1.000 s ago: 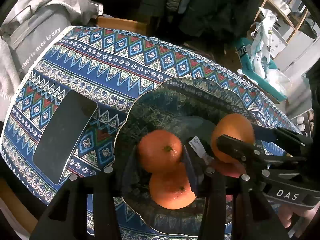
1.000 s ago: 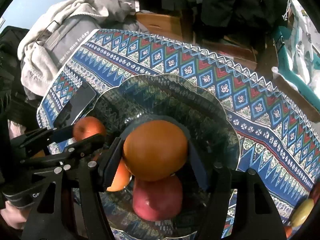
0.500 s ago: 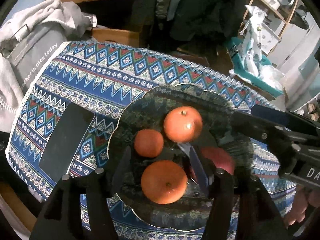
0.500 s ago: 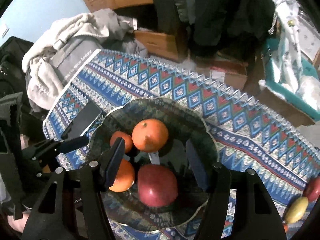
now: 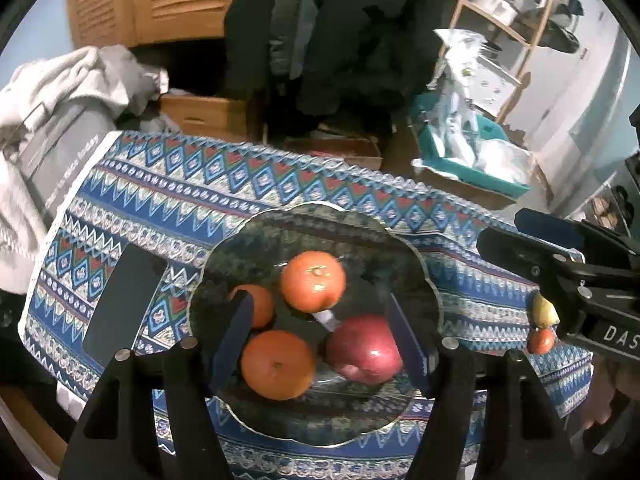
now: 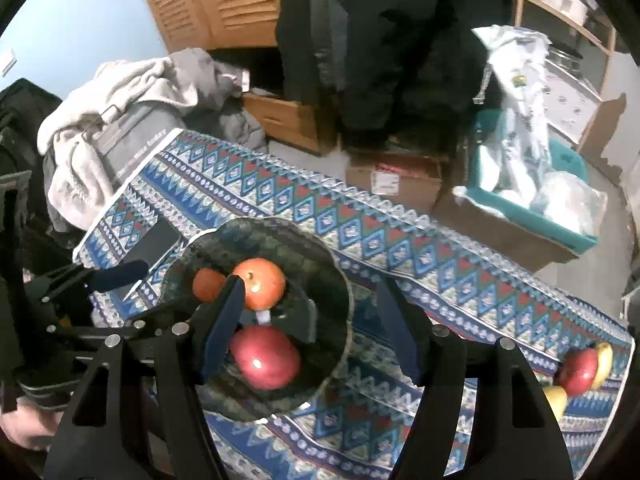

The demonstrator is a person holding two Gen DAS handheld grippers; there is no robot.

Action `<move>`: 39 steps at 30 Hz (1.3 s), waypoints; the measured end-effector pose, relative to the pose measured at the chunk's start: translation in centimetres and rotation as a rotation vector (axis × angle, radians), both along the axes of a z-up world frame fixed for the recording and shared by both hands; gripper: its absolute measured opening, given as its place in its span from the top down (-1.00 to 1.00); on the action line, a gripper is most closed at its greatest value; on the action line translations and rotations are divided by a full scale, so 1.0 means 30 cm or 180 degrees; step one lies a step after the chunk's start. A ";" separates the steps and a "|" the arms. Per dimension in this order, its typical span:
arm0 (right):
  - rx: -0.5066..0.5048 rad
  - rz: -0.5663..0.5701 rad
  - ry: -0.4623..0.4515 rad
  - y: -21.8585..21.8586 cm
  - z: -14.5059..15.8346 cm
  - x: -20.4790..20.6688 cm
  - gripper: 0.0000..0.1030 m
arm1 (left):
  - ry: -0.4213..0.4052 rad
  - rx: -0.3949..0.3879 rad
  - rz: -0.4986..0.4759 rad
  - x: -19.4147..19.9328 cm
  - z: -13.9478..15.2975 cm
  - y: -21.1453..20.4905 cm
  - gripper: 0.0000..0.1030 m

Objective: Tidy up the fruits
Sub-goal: 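Move both open tools away from the bowl toward the remaining fruit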

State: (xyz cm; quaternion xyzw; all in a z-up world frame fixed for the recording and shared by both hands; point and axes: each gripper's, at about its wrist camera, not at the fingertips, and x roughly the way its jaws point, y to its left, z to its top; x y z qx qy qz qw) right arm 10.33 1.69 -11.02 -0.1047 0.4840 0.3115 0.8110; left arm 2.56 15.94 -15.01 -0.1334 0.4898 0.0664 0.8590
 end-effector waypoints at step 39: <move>-0.0152 -0.1192 -0.0076 -0.807 0.025 -0.021 -0.58 | -0.0174 0.0219 -0.1111 0.105 0.126 -0.590 -0.57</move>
